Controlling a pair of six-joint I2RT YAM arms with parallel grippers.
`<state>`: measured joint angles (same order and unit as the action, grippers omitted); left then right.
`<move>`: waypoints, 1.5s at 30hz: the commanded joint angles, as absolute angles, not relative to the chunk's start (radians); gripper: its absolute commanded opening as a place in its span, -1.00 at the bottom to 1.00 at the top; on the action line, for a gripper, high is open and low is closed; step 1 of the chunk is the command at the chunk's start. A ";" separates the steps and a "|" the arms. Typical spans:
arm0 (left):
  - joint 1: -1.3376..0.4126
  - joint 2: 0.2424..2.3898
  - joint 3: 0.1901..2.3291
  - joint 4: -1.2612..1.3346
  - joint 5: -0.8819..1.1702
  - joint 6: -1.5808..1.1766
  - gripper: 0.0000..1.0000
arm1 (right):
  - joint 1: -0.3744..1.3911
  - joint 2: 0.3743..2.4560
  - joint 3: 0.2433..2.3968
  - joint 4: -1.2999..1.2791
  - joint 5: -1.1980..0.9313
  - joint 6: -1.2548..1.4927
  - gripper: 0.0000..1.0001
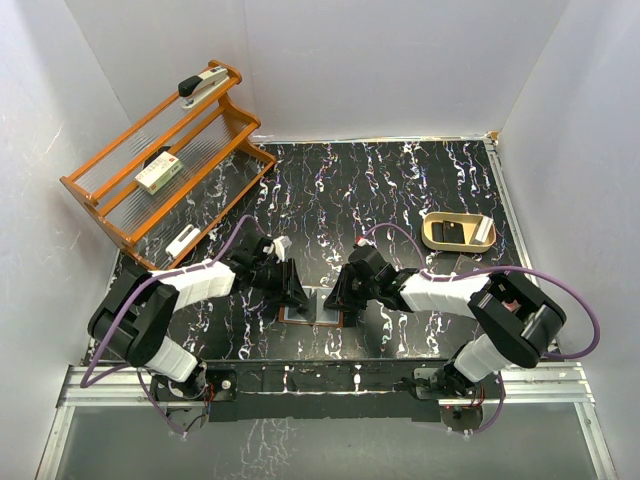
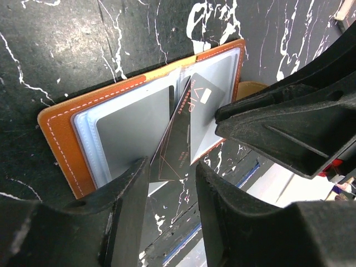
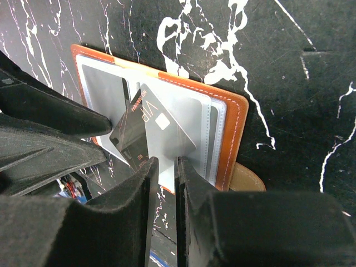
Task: Put the credit cards into the card holder
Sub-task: Insert the credit card into the card holder.
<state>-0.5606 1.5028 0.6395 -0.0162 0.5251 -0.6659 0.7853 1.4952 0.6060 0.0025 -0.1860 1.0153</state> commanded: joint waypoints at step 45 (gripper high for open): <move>-0.565 1.519 0.611 -0.036 0.532 -0.656 -0.29 | 0.813 1.542 0.678 -0.085 -0.090 1.035 -0.45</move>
<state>-0.5594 1.4963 0.6365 -0.0261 0.5182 -0.6693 0.7994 1.4990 0.6651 -0.0967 -0.1265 1.0267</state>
